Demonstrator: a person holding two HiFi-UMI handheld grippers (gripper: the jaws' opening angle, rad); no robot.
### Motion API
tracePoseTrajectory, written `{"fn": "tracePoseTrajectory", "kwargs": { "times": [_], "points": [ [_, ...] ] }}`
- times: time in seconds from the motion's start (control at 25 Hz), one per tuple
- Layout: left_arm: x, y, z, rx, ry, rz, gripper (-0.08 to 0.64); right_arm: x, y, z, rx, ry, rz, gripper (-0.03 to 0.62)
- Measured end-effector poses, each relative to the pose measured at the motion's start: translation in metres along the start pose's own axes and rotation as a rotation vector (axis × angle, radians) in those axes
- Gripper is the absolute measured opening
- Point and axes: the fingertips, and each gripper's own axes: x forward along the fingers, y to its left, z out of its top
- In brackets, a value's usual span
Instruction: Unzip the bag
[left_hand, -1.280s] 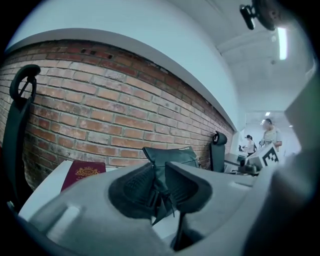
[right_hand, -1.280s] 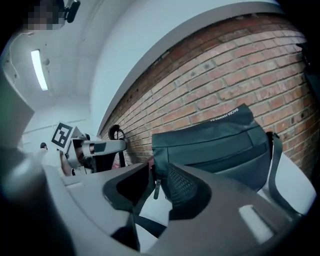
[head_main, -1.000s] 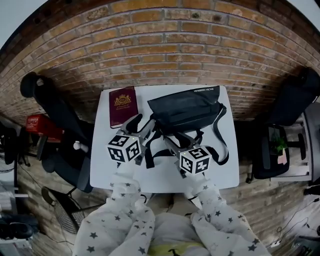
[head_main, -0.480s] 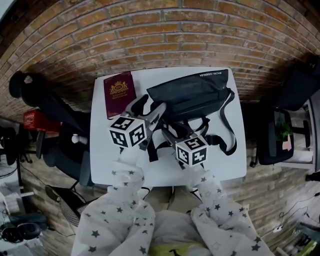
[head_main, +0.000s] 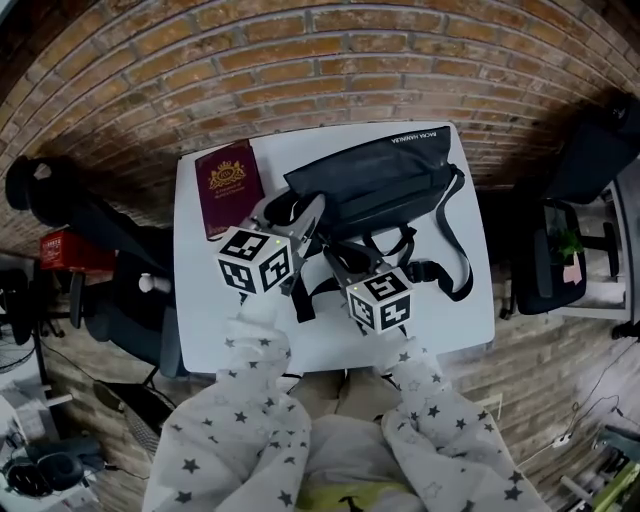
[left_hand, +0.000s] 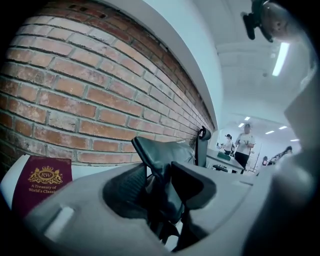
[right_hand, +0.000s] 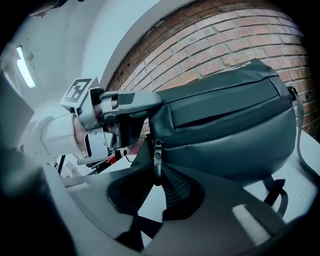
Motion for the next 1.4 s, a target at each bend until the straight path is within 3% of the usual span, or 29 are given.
{"fn": "tracePoseTrajectory", "kwargs": {
  "times": [0.8, 1.4],
  "points": [
    [0.001, -0.003, -0.002, 0.029, -0.017, 0.001, 0.107, -0.019, -0.011, 0.015, -0.021, -0.06, -0.039, 0.044],
    [0.001, -0.003, -0.004, 0.055, -0.01, 0.027, 0.103, -0.031, -0.031, 0.025, -0.07, -0.033, -0.037, 0.044]
  ]
}}
